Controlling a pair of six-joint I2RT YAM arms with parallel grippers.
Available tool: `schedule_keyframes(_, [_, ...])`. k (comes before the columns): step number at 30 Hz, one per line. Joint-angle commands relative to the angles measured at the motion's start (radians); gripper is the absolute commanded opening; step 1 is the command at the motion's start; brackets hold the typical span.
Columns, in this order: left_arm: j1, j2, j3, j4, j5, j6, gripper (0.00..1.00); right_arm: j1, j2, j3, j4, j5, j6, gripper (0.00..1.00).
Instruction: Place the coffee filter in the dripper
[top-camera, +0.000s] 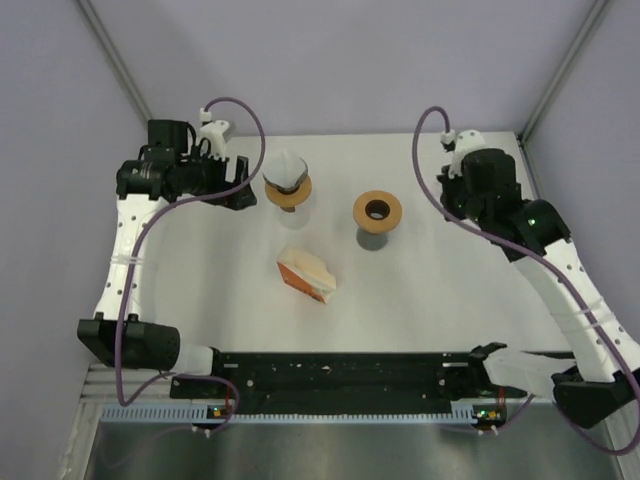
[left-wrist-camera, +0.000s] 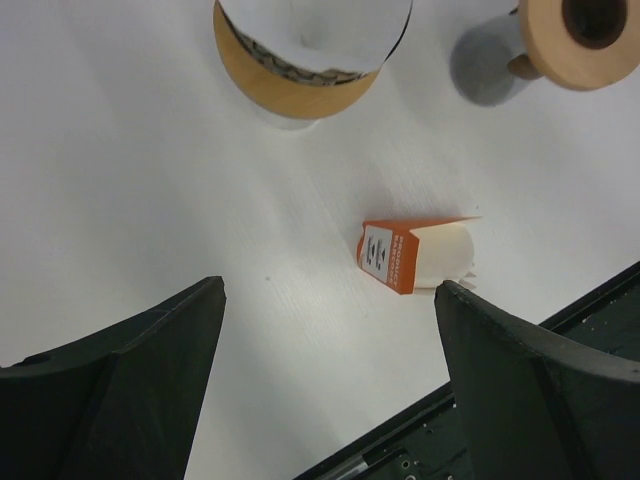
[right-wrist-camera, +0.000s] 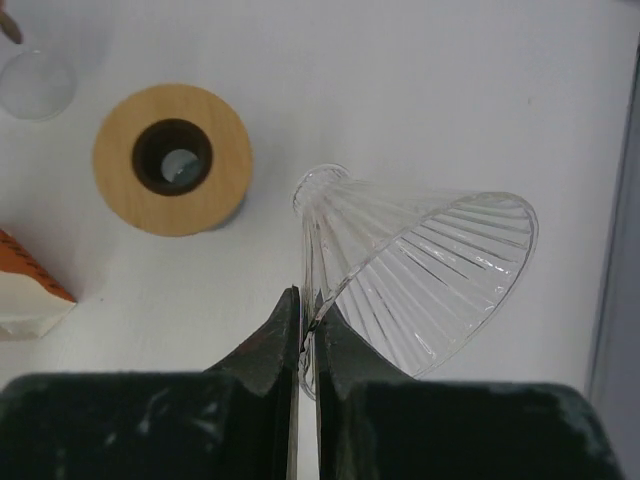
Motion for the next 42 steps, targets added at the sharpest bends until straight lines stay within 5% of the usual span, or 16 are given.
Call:
schedule_keyframes(1, [0.003, 0.001, 0.167, -0.015, 0.096, 0.008, 0.91, 0.247, -0.021, 0.116, 0.004, 0.139, -0.399, 0.0])
schedule_keyframes(9, [-0.02, -0.005, 0.319, -0.02, 0.211, -0.048, 0.89, 0.772, 0.045, -0.037, 0.098, 0.492, -1.026, 0.0])
schedule_keyframes(20, [-0.355, 0.041, 0.432, -0.049, 0.022, -0.019, 0.94, 0.916, 0.197, -0.052, 0.239, 0.596, -1.461, 0.0])
schedule_keyframes(31, [-0.558, 0.104, 0.379, -0.015, -0.191, -0.006, 0.85, 0.953, 0.231, -0.057, 0.29, 0.575, -1.496, 0.0])
schedule_keyframes(39, [-0.622, 0.122, 0.288, -0.007, -0.237, 0.011, 0.6, 0.953, 0.232, -0.037, 0.31, 0.534, -1.454, 0.0])
schedule_keyframes(42, [-0.626, 0.133, 0.28, -0.006, -0.234, 0.005, 0.39, 0.955, 0.227, -0.031, 0.33, 0.505, -1.438, 0.0])
